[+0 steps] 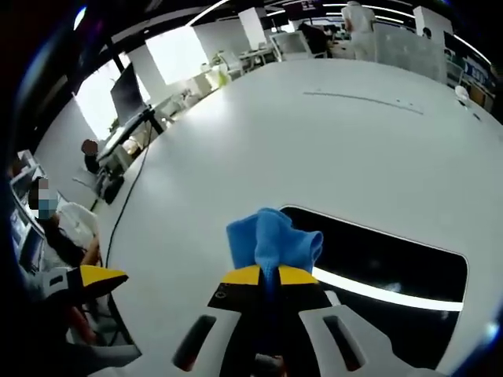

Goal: Wipe the mirror surface with the cleaning cloth until all visible marks leave the cleaned area.

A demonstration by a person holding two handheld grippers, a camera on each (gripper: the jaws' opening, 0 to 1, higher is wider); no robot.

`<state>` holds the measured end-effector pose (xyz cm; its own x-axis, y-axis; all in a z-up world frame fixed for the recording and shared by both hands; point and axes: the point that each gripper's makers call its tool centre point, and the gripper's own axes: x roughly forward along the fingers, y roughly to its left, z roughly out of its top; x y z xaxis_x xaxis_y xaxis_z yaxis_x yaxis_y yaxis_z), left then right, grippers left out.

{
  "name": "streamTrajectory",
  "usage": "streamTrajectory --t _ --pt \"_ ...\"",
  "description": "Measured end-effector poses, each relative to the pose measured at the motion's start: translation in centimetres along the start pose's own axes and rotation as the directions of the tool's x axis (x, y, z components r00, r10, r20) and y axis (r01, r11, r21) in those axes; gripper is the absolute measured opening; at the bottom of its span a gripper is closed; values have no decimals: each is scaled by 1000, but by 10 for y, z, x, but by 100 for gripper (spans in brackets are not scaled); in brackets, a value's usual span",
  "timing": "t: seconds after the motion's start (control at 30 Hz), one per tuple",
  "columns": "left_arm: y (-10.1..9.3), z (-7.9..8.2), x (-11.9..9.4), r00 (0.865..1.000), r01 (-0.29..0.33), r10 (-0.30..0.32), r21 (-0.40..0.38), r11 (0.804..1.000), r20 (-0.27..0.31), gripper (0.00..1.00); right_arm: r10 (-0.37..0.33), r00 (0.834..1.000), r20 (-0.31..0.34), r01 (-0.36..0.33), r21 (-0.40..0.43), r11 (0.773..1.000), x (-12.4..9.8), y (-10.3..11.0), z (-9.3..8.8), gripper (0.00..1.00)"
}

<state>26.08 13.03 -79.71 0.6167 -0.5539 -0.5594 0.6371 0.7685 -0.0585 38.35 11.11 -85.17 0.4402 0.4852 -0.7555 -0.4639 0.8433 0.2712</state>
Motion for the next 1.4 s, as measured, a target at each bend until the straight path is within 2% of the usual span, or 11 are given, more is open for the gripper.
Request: streamTrajectory --t 0.37,0.6,0.67,1.0,1.4 --pt "1 -1 0 1000 -6 6 -1 1000 -5 99 -4 1000 10 4 3 1000 -3 -1 -1 0" --pt "0 -3 0 1000 -7 7 2 1000 -14 99 -19 1000 23 18 77 997 -10 -25 -3 0" --pt "1 -3 0 1000 -8 8 1 1000 -17 99 -32 999 22 31 54 998 -14 -30 -4 0" --pt "1 -4 1 1000 -7 7 3 1000 -23 99 -49 998 37 46 56 997 -22 -44 -9 0" --pt "2 -4 2 1000 -13 13 4 1000 -22 99 -73 996 53 67 97 993 -37 -67 -17 0"
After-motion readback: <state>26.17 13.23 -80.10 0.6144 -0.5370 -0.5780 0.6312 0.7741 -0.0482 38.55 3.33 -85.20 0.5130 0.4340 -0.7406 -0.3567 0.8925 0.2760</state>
